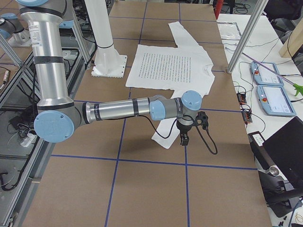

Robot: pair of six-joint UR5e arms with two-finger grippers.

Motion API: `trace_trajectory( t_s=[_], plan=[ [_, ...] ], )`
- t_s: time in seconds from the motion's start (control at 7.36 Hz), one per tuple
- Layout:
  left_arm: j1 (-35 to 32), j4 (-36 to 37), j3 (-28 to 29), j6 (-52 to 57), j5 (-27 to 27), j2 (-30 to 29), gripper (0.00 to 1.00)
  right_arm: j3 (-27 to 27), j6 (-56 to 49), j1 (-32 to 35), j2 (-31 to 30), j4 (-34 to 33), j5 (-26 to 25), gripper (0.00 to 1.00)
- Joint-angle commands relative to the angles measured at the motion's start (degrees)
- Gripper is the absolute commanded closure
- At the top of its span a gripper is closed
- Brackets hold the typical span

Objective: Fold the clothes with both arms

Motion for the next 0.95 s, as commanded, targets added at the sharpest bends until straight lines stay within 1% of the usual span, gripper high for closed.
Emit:
trace_trajectory(
  t_s=[0.0,0.27,0.41,0.54,0.81],
  plan=[
    [0.2,-4.7,-0.7,3.3,-0.1,1.6,0.0,-0.5,-0.1,-0.7,-0.5,0.1,-0.1,0.0],
    [0.5,-5.8,-0.4,2.7,-0.3,2.4,0.0,-0.9,0.2,-1.7,-1.7,4.2,-0.2,0.0],
    [0.5,-6.0,-0.4,2.6,-3.9,2.8,0.0,-1.5,0.5,-3.6,-2.9,8.8,-0.1,0.0],
    [0.5,-6.1,-0.6,2.7,-5.5,2.9,0.0,-2.6,1.5,-6.0,-3.2,11.5,0.2,0.0],
    [0.6,-6.0,-0.5,2.3,-5.6,3.1,0.0,-3.6,10.8,-9.1,-3.3,13.4,0.1,0.0]
  ],
)
